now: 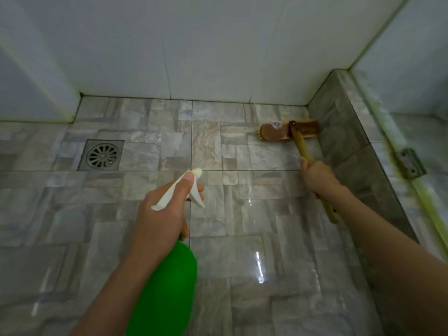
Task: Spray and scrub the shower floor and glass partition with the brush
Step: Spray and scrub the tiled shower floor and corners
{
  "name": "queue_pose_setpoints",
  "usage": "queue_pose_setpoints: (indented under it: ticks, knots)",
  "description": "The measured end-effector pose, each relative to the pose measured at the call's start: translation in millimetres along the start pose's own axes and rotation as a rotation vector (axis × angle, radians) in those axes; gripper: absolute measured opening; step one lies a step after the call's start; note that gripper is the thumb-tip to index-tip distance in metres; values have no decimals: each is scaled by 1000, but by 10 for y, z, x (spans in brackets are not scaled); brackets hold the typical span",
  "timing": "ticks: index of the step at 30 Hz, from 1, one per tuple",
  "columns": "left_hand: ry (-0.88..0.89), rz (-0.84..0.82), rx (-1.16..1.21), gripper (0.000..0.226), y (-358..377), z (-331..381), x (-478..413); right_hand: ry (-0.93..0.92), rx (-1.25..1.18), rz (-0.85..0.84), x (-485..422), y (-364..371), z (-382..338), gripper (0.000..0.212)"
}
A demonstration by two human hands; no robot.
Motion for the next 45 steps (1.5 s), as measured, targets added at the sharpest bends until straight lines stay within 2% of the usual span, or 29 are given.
queue_pose_setpoints:
  ticks: [2, 5, 10, 14, 18, 21, 25, 27, 30, 32, 35, 36, 39, 42, 45]
  knots:
    - [-2, -11, -16, 35, 39, 0, -76, -1, 8, -27, -344, -98, -174, 49]
    - [25, 6, -15, 38, 23, 12, -155, 17, -130, -50, -811, -314, -532, 44]
    - [31, 10, 20, 35, -91, 38, -182, 152, -271, -102, -831, -284, -464, 38]
    - [52, 14, 21, 35, -123, 29, -210, 134, -443, -50, -985, -244, -679, 29]
    - [30, 14, 9, 31, -175, -26, -190, 151, -280, 10, -748, -10, -1038, 22]
    - [16, 34, 30, 29, -232, -42, -189, -11, -154, 31, -605, 174, -1549, 29]
    - [26, 75, 40, 37, -275, -19, -250, -170, -226, -33, -473, 192, -2164, 28]
    - [22, 80, 38, 39, -274, 24, -265, -187, -229, -59, -490, 160, -2109, 22]
    - [28, 85, 42, 35, -296, 77, -294, -152, -176, -43, -588, 115, -1669, 30]
    - [41, 89, 61, 36, -333, 101, -320, -101, -226, -2, -657, 26, -1473, 32]
    - [45, 109, 64, 39, -467, 68, -374, 6, -271, 34, -636, 62, -1558, 28]
    - [46, 126, 63, 41, -539, 48, -379, -33, -260, 45, -565, 158, -1743, 26]
    - [72, 148, 75, 39, -664, 23, -389, -224, -246, -20, -233, 451, -2585, 24]
    - [46, 168, 45, 38, -808, -76, -367, -314, -273, -182, 67, 629, -3231, 30]
    - [35, 182, 66, 38, -963, -122, -339, -331, -203, -173, 46, 537, -3089, 22]
Point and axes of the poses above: each hand's wrist, its own x-axis away from the middle knuckle, its own y-axis out of the palm, z = x × y, the point moved 10 cm from there along -x, towards the middle knuckle, and after that the axes turned 9 degrees about z, right-handed, at the moved point
